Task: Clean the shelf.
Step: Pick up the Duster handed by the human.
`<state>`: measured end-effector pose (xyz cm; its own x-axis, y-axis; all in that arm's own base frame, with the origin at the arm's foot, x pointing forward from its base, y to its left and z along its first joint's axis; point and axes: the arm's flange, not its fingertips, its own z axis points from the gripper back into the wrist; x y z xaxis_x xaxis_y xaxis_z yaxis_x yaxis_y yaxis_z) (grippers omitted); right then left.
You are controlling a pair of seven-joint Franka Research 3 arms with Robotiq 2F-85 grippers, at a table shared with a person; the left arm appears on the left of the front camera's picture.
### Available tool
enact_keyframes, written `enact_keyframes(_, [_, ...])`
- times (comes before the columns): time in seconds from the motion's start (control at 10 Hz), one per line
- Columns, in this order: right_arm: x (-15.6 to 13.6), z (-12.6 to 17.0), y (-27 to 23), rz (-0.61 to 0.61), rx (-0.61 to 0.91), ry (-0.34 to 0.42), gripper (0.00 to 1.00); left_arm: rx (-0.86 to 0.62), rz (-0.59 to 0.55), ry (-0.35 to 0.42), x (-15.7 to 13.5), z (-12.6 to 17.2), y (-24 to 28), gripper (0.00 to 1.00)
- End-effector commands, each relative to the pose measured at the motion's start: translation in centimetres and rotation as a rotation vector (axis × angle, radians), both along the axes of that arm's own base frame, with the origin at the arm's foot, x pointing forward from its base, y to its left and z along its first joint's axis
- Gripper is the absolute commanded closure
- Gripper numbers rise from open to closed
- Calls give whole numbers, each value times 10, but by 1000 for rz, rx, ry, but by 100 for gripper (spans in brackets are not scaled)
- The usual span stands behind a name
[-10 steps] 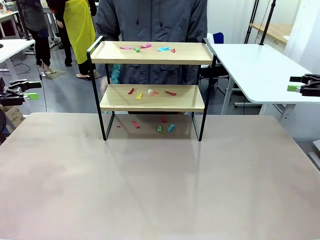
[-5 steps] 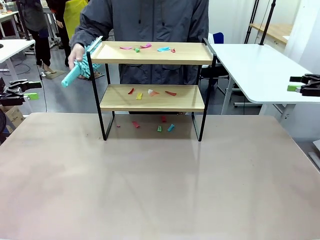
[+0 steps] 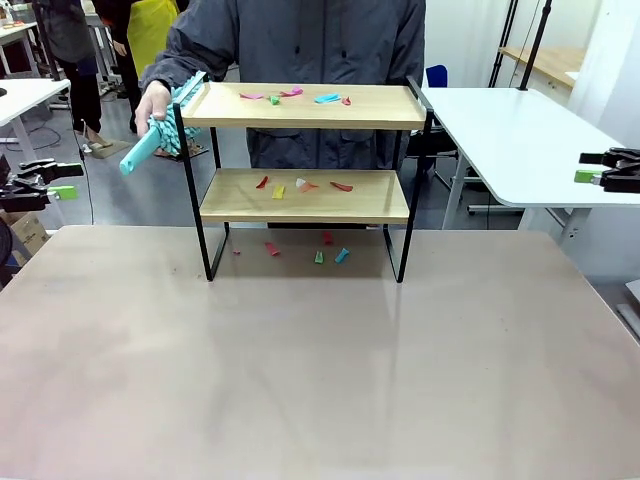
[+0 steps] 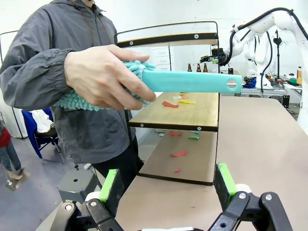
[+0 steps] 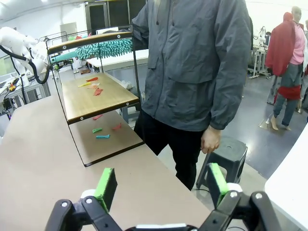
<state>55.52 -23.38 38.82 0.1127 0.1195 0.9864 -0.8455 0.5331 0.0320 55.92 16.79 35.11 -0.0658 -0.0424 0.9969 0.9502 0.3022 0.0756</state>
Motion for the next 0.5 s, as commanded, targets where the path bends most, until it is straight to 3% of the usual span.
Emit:
enact_keyframes(0.0, [1, 1, 1, -1, 0, -2, 0, 1, 0, 0, 0, 0, 0, 0])
enact_keyframes(0.4, [1, 1, 1, -1, 0, -2, 0, 1, 0, 0, 0, 0, 0, 0])
